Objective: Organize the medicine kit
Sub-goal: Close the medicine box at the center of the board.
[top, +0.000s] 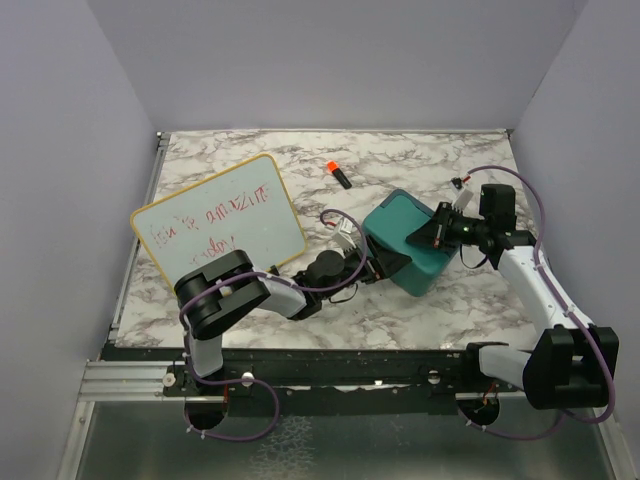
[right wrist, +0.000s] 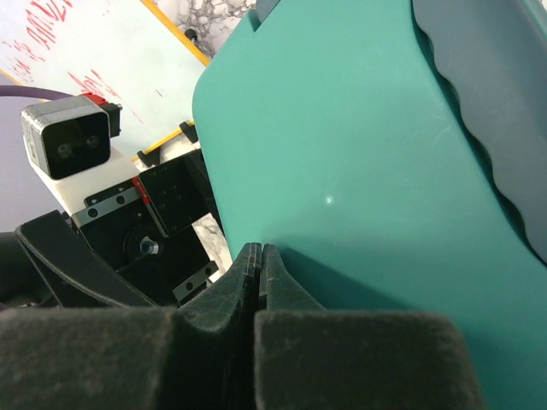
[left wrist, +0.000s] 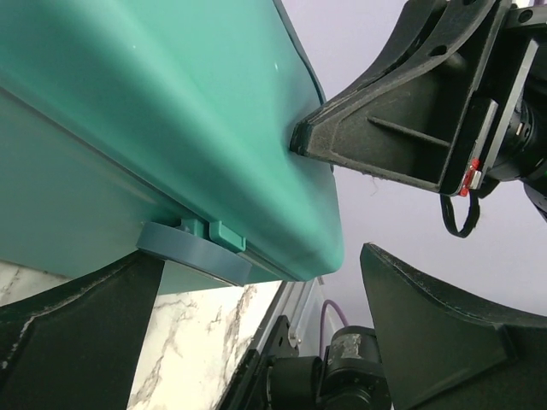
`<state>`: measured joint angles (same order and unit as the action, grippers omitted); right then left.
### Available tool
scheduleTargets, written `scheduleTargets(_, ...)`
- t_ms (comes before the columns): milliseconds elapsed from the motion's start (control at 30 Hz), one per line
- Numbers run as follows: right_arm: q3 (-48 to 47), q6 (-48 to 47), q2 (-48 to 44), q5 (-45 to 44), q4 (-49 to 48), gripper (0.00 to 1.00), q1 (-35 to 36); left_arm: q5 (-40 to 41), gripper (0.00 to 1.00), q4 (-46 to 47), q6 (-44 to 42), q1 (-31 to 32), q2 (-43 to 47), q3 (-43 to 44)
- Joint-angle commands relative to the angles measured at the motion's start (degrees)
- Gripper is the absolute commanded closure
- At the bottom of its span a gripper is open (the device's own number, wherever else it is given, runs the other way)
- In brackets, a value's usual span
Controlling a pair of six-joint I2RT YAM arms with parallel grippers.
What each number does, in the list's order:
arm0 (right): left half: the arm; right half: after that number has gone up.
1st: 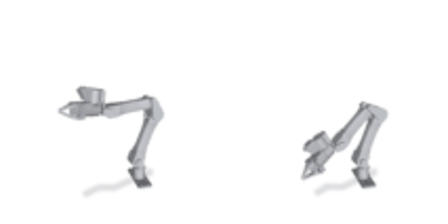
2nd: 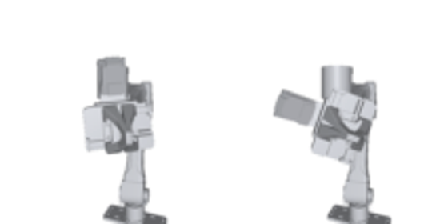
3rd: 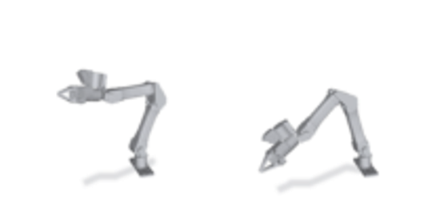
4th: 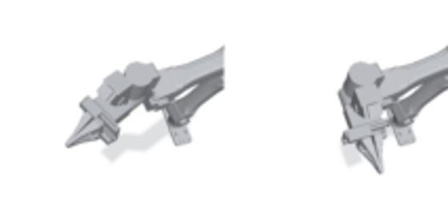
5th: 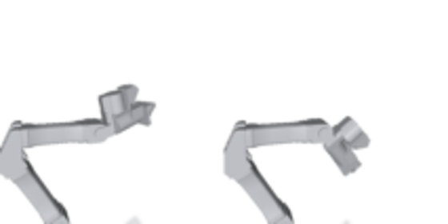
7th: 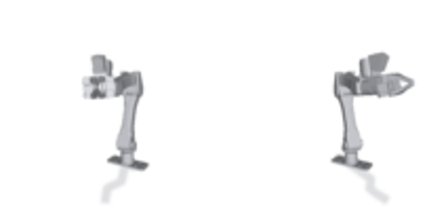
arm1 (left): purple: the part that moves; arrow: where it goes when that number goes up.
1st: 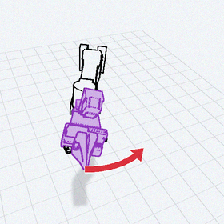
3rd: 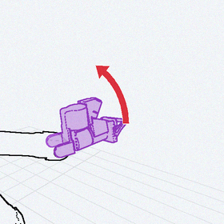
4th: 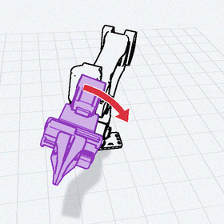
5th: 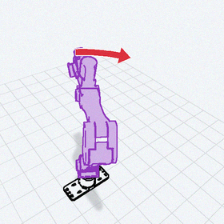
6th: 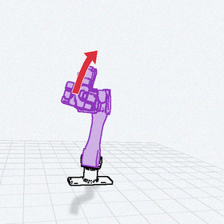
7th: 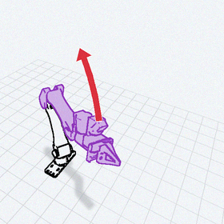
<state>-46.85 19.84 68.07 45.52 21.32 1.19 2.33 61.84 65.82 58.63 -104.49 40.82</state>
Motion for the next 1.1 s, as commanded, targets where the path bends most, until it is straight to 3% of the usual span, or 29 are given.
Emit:
scheduleTargets(0,1.0,-1.9,0.5,-2.0,5.5,0.99,0.6,2.0,0.01,5.8,0.3,0.3,-1.5,0.7)
scheduleTargets(700,2.1,-1.2,-0.4,-2.7,5.0,0.99,0.6,3.9,0.04,7.4,-3.1,0.6,3.2,-2.0)
scheduleTargets(1067,2.3,-1.3,-0.3,-2.7,4.6,0.99,0.6,3.8,0.14,8.6,-3.4,0.6,3.7,-2.1)
